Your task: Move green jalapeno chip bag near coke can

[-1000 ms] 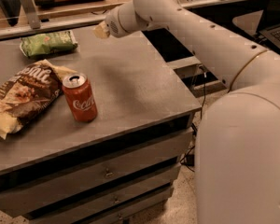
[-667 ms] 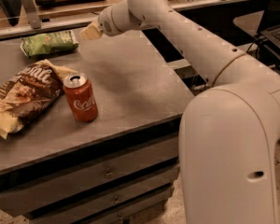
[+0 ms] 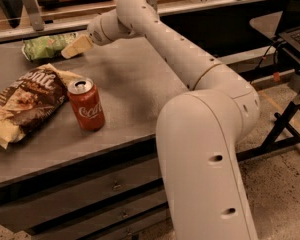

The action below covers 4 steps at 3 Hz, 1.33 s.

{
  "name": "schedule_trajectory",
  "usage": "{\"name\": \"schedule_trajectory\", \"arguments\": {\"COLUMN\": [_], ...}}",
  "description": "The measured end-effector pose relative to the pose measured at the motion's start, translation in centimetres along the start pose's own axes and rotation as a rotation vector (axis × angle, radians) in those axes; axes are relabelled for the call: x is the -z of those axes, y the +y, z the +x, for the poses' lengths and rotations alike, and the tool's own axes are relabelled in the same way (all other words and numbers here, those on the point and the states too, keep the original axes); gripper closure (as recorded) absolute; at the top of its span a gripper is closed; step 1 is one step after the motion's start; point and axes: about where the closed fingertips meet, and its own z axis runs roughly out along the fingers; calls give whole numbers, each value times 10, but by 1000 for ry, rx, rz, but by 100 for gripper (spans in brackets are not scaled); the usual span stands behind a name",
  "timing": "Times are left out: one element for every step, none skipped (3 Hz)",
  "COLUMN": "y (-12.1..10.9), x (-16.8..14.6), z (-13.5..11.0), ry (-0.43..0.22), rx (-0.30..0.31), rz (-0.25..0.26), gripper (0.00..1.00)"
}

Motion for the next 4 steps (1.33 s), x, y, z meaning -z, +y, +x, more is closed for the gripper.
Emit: {"name": "schedule_trajectory", "arguments": {"y": [1, 5, 7, 8], "x": [-23, -45, -53, -54], "z": [1, 2, 1, 0], "ry": [-3, -6, -8, -4], "rx": [-7, -14, -12, 2], "rz": [-12, -32, -45, -47], "gripper": [0, 18, 41, 63]}}
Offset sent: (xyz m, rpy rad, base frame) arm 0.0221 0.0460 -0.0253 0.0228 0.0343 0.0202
